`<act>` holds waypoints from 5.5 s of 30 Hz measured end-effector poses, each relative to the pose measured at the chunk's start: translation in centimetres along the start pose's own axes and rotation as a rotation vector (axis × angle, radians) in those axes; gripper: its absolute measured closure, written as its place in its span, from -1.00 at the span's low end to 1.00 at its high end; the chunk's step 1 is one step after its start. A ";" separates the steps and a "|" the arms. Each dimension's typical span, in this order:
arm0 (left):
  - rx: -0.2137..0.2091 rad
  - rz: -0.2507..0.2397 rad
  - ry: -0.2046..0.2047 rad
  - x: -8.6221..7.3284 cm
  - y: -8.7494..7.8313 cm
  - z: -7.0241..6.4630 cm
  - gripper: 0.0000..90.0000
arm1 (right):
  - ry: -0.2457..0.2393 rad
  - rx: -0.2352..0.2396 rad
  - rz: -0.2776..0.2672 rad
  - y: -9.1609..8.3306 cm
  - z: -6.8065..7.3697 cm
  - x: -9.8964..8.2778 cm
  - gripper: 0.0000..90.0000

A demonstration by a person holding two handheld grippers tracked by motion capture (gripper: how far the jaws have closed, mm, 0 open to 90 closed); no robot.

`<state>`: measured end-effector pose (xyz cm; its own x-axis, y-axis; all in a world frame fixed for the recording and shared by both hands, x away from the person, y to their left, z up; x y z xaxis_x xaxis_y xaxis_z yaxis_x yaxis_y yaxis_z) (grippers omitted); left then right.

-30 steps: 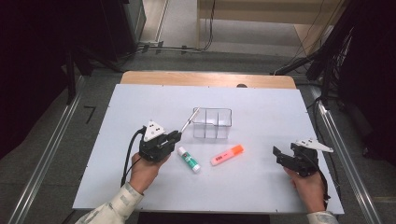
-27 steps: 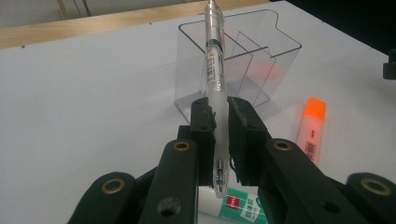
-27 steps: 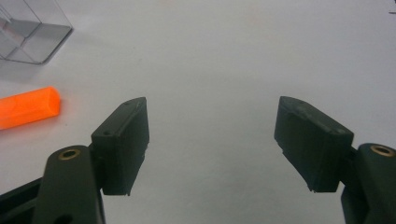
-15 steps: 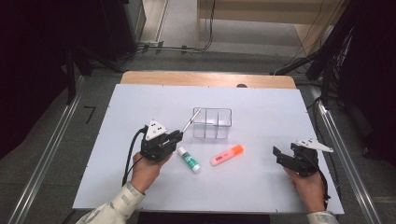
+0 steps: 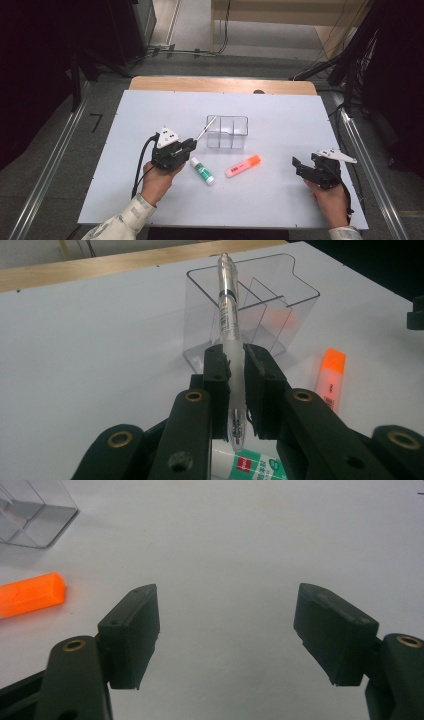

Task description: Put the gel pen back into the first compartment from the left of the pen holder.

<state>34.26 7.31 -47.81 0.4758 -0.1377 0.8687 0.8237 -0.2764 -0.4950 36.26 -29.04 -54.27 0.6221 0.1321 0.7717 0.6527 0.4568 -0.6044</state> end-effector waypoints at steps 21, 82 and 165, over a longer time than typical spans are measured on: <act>-0.004 0.011 0.003 0.8 0.0 -0.1 0.79 | 0.001 0.002 0.001 0.0 0.0 0.0 -0.44; 0.002 0.003 -0.026 2.3 0.9 -0.2 0.79 | 0.001 0.003 0.002 0.0 0.0 0.0 -0.44; 0.128 0.053 -0.110 -2.1 1.2 3.1 -0.66 | 0.000 0.006 0.002 0.0 0.2 0.0 -0.44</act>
<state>35.23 10.19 -50.28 0.5445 -0.0420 0.8377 0.8259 -0.1475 -0.5442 36.16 -28.93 -54.22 0.6234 0.1329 0.7705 0.6490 0.4617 -0.6047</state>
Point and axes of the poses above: each handheld gripper's, and its own axes: y roughly forward along the jaws, x roughly out of its top, z roughly to its left, the point moved 10 cm from there along y, roughly forward along the jaws, and after that the axes turned 14 degrees about x, right-handed, at the moved point
